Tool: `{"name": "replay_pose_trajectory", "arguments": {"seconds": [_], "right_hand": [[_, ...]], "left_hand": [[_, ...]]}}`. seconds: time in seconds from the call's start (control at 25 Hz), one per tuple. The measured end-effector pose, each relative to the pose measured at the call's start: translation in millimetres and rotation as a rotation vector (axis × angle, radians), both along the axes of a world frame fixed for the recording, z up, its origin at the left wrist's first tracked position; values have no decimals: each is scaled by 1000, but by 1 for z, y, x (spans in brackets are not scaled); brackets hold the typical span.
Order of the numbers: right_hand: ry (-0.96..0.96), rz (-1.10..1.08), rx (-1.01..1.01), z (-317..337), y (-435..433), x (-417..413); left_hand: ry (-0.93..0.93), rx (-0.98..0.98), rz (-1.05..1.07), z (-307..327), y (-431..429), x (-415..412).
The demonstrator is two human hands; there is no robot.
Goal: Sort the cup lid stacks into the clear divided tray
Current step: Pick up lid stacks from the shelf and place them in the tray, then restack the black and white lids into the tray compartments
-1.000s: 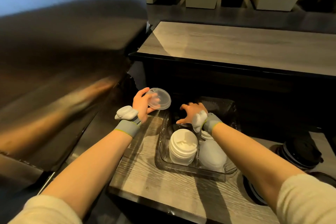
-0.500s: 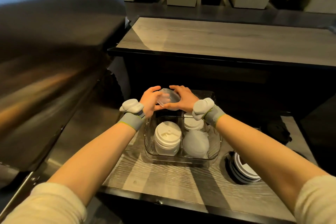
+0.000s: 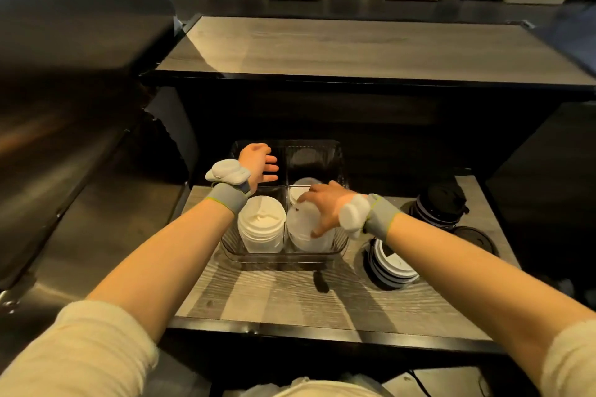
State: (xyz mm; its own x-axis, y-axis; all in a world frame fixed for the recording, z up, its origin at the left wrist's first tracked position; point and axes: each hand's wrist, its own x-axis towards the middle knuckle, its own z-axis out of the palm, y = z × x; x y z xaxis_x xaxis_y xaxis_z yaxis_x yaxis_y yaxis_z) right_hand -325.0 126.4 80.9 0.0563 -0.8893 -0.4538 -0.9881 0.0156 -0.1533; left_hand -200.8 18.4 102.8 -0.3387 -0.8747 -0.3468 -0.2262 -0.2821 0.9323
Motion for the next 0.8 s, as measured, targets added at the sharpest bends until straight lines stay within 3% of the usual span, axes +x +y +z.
{"name": "replay_pose_trajectory", "arguments": {"seconds": [0.16,0.44,0.64,0.8], "right_hand": [[114,92,-26,-12,4,-4],[-241,-274,-362,19,35,-53],[-295,-617,-79,8,69,-97],[-437,-802,180,-11,81,-113]], "left_hand": [[-8,-21,-32,-4,6,-8],[13,115,-202,6,38,-43],[-250,415,-598,7,85,-75],[-321,707,-661,-4,123,-93]]}}
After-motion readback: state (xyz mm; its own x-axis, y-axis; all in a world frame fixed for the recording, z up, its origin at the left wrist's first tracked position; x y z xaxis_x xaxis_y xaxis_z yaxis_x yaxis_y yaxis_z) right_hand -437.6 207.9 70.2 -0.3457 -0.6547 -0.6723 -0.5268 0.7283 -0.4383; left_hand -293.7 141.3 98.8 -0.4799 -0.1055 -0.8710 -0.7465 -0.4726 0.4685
